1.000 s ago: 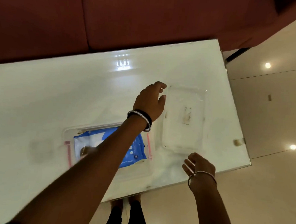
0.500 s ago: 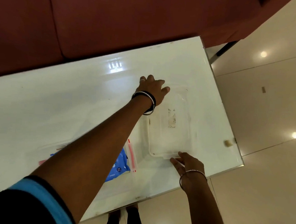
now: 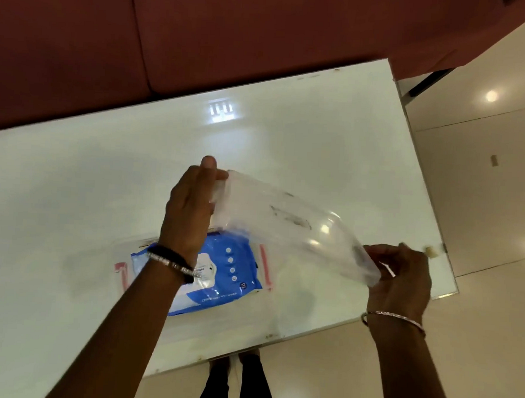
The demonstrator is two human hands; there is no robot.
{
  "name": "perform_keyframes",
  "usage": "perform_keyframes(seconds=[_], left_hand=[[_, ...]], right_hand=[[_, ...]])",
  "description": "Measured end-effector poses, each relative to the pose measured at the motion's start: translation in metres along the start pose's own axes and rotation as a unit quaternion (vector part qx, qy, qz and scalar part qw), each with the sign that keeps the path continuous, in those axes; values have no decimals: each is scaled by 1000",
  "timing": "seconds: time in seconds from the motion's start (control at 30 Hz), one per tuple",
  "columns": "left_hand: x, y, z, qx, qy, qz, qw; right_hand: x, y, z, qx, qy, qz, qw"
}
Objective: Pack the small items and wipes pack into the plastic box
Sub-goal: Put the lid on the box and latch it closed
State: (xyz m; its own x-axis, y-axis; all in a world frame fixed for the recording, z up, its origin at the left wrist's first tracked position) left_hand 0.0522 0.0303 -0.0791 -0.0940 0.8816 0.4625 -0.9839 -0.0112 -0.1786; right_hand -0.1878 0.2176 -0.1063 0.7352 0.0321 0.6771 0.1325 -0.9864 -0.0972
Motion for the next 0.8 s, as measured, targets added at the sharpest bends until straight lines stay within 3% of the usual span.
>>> perform_keyframes(seconds=[0.17, 0.43, 0.67, 0.8], left_hand=[[31, -64, -5, 48, 39, 105, 993], [54, -140, -39, 84, 51, 120, 988], [73, -171, -60, -58, 154, 144, 976], [73, -169, -71, -104, 172, 162, 966]], right_hand=[[32, 24, -8, 33, -53, -57, 996], [89, 45, 29, 117, -173, -141, 968], [114, 40, 71, 199, -235, -155, 939], [118, 42, 83, 226, -273, -149, 923]])
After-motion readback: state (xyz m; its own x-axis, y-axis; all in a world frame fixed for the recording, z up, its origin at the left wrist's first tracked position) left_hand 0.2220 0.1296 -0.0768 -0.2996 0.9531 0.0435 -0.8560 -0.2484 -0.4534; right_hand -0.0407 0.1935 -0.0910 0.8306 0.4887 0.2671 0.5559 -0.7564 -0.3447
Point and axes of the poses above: each hand's wrist, its own x-axis away from the middle knuckle, its own y-axis out of the palm, z = x × y, the point moved 4 cm from there along -x, towards the middle knuckle, and after that the axes turned 10 degrees about z, right-handed, at the moved point
